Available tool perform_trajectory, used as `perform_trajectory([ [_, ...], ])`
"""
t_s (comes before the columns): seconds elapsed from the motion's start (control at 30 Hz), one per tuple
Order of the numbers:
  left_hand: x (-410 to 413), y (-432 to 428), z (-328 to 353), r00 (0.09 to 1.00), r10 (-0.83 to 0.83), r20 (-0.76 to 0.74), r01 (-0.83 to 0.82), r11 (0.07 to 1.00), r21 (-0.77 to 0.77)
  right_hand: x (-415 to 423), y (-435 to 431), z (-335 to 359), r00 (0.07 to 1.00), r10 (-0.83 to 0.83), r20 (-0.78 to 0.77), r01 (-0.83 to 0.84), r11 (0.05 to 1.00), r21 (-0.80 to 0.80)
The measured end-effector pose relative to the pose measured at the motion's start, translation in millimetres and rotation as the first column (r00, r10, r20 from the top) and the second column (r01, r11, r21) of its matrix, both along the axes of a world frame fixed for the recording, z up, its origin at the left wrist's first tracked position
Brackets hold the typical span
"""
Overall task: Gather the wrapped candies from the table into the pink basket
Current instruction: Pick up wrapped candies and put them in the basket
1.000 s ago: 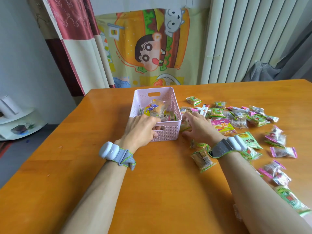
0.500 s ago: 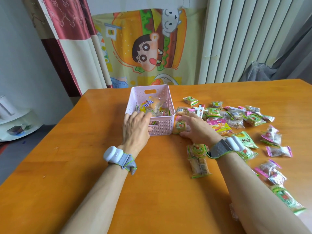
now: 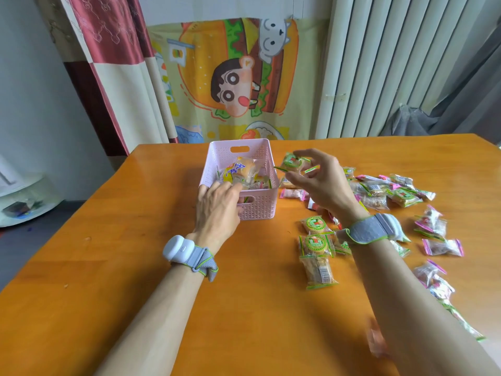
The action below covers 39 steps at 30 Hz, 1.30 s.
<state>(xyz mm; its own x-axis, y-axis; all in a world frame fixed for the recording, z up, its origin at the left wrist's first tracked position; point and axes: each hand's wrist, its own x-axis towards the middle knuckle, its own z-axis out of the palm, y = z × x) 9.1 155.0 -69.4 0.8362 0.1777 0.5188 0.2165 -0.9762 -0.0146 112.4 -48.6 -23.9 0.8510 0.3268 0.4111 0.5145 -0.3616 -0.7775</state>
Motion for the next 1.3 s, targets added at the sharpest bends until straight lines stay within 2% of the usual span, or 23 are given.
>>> perform_trajectory([
  [0.13,-2,0,2,1.0,-0.009,-0.004,0.009,1.0,-0.012,-8,31,15,0.999,0.013,0.037,-0.015,0.999,0.037],
  [0.33,-3,0,8,1.0,-0.026,0.01,0.027,0.997,-0.068,-12,55,21,0.996,0.083,-0.012,-0.084,0.991,-0.101],
  [0.53,-5,-11,18,0.997,-0.065,0.047,0.071,0.988,-0.14,-6,18,14,0.997,0.073,0.029,-0.065,0.976,-0.209],
  [0.67,-5,-22,25,0.988,-0.085,0.132,0.101,0.988,-0.117,-2,-20,3,0.997,0.08,0.003,-0.075,0.95,-0.304],
  [0.8,-6,-40,31,0.981,-0.146,0.132,0.163,0.977,-0.135,4,-54,-9,0.994,0.083,-0.07,-0.104,0.91,-0.401],
  [0.87,-8,-55,29,0.975,-0.197,0.099,0.212,0.961,-0.178,6,-67,-12,0.993,0.095,-0.068,-0.116,0.869,-0.48],
  [0.97,-11,-77,21,0.951,-0.31,0.009,0.296,0.896,-0.332,8,-75,-14,0.979,0.164,-0.121,-0.204,0.801,-0.562],
  [1.1,-13,-99,7,0.874,-0.435,-0.214,0.306,0.838,-0.452,9,-70,-16,0.961,0.244,-0.129,-0.268,0.706,-0.656],
  [1.23,-18,-118,1,0.85,-0.385,-0.36,0.26,0.901,-0.348,7,-62,-25,0.935,0.306,-0.179,-0.332,0.581,-0.743],
  [1.3,-23,-122,-1,0.857,-0.35,-0.378,0.259,0.927,-0.272,6,-59,-26,0.931,0.31,-0.193,-0.345,0.575,-0.742],
])
